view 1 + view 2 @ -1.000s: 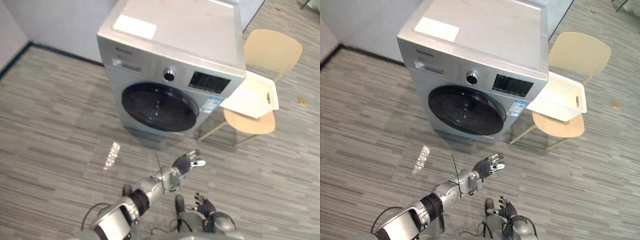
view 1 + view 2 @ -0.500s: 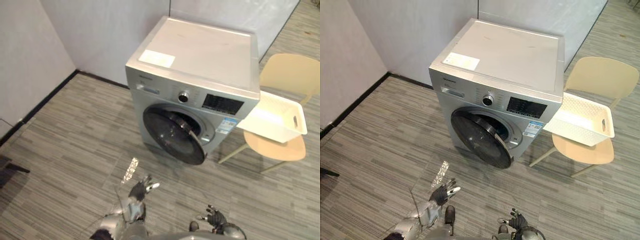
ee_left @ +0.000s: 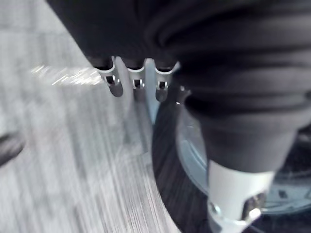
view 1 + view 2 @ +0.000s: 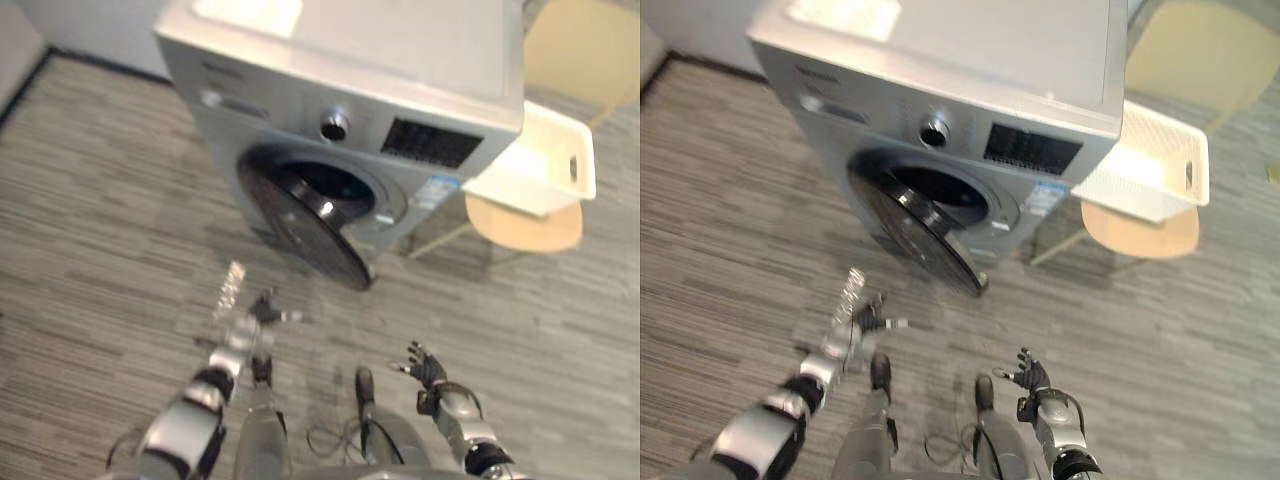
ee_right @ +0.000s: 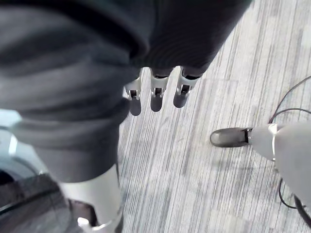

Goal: Pick up the laundry basket with both hands and put the clothes into the washing machine.

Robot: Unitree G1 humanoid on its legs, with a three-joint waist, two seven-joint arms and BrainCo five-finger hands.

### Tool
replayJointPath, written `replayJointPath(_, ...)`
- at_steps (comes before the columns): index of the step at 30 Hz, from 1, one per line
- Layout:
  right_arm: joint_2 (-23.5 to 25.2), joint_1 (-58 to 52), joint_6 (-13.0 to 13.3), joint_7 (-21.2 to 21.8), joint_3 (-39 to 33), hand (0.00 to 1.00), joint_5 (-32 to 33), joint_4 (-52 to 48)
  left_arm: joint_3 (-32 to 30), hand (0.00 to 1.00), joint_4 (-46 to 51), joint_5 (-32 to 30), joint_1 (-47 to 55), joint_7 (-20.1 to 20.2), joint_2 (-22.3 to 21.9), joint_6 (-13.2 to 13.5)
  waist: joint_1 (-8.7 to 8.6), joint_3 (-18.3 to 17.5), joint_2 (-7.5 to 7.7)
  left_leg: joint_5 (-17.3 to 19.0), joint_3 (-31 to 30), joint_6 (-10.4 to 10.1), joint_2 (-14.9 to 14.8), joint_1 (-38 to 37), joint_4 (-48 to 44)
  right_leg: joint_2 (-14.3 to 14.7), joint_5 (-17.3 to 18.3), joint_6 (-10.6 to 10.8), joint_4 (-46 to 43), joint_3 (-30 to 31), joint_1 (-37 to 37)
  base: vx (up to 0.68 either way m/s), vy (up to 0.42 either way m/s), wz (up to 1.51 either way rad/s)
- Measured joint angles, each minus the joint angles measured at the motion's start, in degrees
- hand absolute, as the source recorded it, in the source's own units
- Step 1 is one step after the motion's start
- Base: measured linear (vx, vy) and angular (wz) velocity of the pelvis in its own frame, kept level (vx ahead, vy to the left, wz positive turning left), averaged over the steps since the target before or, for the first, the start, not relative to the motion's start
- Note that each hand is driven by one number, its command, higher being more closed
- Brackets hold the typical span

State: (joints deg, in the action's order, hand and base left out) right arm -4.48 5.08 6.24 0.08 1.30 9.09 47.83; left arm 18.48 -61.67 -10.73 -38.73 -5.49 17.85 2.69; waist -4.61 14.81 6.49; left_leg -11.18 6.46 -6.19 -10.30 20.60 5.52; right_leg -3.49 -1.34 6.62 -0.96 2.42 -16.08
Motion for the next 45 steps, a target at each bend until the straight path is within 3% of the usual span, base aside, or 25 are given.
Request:
replayJointPath(1,0.1,-0.1,0.2,-0.3,0.9,0.0,0.3,-0.8,1.3,0.0,-1.0,-4.8,-5.6,-0.9,1.8,-0.1,-1.08,1.2,1.25,-0.1,0.4,0.1,0.0,1.2,0.0,0.0,-0.3,0.1,0.0,0.8,-1.6,0.03,0.0,-0.31)
replayJointPath(3,0.2,-1.4,1.3,-0.3,2.2,0.0,0.9,-2.3,2.4,0.0,-3.5,-11.2,-14.9,-2.5,4.6,-2.3,-1.49,2.9,2.69,-0.1,1.5,0.1,0.0,2.8,-0.1,-0.1,-0.6,0.1,0.1,1.9,-3.8,0.05,0.012,-0.32)
replayJointPath(6,0.2,-2.6,1.9,-0.3,4.1,0.0,2.6,-3.4,4.0,0.0,-5.0,-12.0,-20.7,-2.3,9.5,-2.6,-2.44,3.9,3.04,-0.2,1.7,0.1,0.0,4.5,-0.1,-0.2,-0.7,0.1,0.3,2.5,-5.6,0.06,0.013,-0.12)
replayJointPath(9,0.5,-3.4,2.4,-0.2,4.3,0.0,4.1,-6.7,4.5,0.0,-5.9,-5.4,-26.9,-2.3,11.6,-3.0,-2.25,4.2,3.38,-0.3,1.7,-0.1,-0.1,6.3,-0.1,-0.1,-1.1,0.0,0.5,2.5,-7.3,0.03,0.01,-0.02)
replayJointPath(13,0.4,-3.7,3.6,-0.2,6.3,0.0,5.1,-11.2,4.5,0.0,-5.8,3.7,-32.6,-3.8,10.8,-3.3,-1.34,4.6,4.24,-0.3,1.7,-0.2,-0.1,7.4,-0.1,-0.6,-1.9,0.0,1.2,2.6,-8.2,-0.01,0.046,-0.05)
replayJointPath(14,0.5,-4.0,4.2,-0.2,6.7,0.0,5.7,-12.2,4.5,0.0,-5.5,7.3,-33.0,-5.0,10.0,-3.1,-0.65,4.7,4.26,-0.4,1.5,-0.1,0.0,7.9,-0.1,-0.7,-1.9,0.0,1.2,2.6,-8.7,-0.04,0.037,0.04)
replayJointPath(17,0.7,-4.0,4.8,-0.5,7.8,0.0,6.2,-14.0,4.1,0.0,-2.7,17.0,-33.5,-9.2,9.1,-2.7,-0.77,5.4,4.46,-0.8,1.3,0.4,0.3,8.8,-0.1,-0.7,-2.4,0.4,1.1,2.5,-9.5,-0.05,0.031,0.03)
replayJointPath(21,0.7,-4.1,4.7,-1.1,8.7,0.0,7.1,-15.7,1.7,0.0,2.5,31.6,-33.7,-15.1,7.0,-0.2,-0.36,6.6,4.53,-1.2,0.4,0.6,0.5,9.8,0.0,-0.8,-2.5,0.7,0.3,2.3,-10.7,-0.07,0.033,0.03)
replayJointPath(26,0.6,-4.5,4.8,-1.1,8.7,0.0,7.2,-18.3,2.4,0.0,9.4,34.6,-33.4,-18.6,5.6,1.1,0.83,7.6,4.6,-2.3,-0.8,0.7,0.6,11.9,0.0,-0.7,-2.8,0.9,-0.2,1.1,-12.2,-0.02,0.031,0.1)
replayJointPath(28,0.6,-5.2,4.9,-1.0,8.7,0.0,7.2,-19.3,1.9,0.0,13.5,32.5,-29.9,-19.2,5.0,3.8,0.85,7.6,4.61,-2.5,-1.3,0.7,0.7,12.1,-0.1,-0.7,-2.8,0.9,-0.2,0.5,-12.0,0.02,0.037,0.15)
replayJointPath(30,0.7,-6.0,5.0,-1.0,8.4,0.0,6.8,-19.4,0.4,0.0,21.2,28.4,-22.6,-18.2,4.7,9.4,0.86,7.6,4.61,-2.7,-1.5,0.7,0.8,11.6,-0.1,-0.8,-2.7,0.8,-0.2,-0.5,-11.0,0.03,0.036,0.15)
replayJointPath(31,0.7,-6.1,5.0,-1.0,8.3,0.0,6.4,-19.1,-0.2,0.0,22.8,27.5,-20.3,-17.9,4.4,10.6,0.97,7.6,4.61,-2.7,-1.6,0.7,0.8,11.1,-0.1,-0.8,-2.6,0.8,-0.2,-0.6,-10.5,0.04,0.027,0.17)
replayJointPath(33,1.0,-8.4,5.1,-1.3,6.8,0.0,4.4,-17.5,-3.5,0.0,27.6,26.0,-5.5,-15.6,0.1,14.0,1.98,7.4,4.32,-2.6,-1.5,0.5,1.1,6.5,-0.1,-1.1,-0.6,0.6,-1.9,-0.9,-6.5,0.04,0.01,0.19)
replayJointPath(35,1.1,-10.7,5.1,-1.4,5.8,0.0,3.4,-17.0,-4.9,0.0,28.5,26.6,2.1,-13.5,-1.9,14.5,2.89,6.8,3.41,-1.5,-1.8,-0.6,0.9,4.5,-0.1,-1.0,0.9,0.5,-3.3,-1.3,-5.0,0.04,-0.017,0.21)
replayJointPath(37,1.1,-12.9,4.7,-1.4,4.7,0.0,1.7,-13.3,-6.3,0.0,28.1,26.9,16.7,-10.8,-4.4,14.5,3.63,4.3,2.0,-0.8,-2.8,-1.0,0.5,2.7,-0.1,-0.5,3.7,-0.1,-6.5,-2.6,-3.9,0.06,-0.037,0.35)
replayJointPath(40,1.0,-13.8,4.4,-1.3,2.9,0.0,0.4,-7.1,-14.8,0.0,22.6,28.6,34.2,-6.4,-6.1,14.0,4.72,2.3,0.05,-0.1,-4.7,-1.0,-0.1,-0.7,-0.1,0.2,6.8,-1.0,-9.1,-4.3,-0.3,0.07,-0.054,0.43)
replayJointPath(42,0.4,-14.2,4.5,-1.1,2.5,0.0,0.4,-4.1,-23.4,0.0,18.8,29.8,44.4,-4.4,-6.8,13.6,7.06,1.4,-1.0,3.1,-5.8,-0.8,0.2,-1.8,-6.2,-0.3,9.9,-1.7,-12.2,-5.8,2.9,0.07,-0.069,0.44)
replayJointPath(45,-1.4,-15.0,4.4,-1.1,1.4,0.0,0.3,-2.4,-27.8,0.0,16.9,29.8,49.6,-3.5,-7.4,13.2,7.35,0.2,-3.09,4.3,-5.0,0.3,2.2,-0.1,-15.2,-2.7,13.4,-2.2,-13.6,-11.3,8.4,0.01,-0.012,1.16)
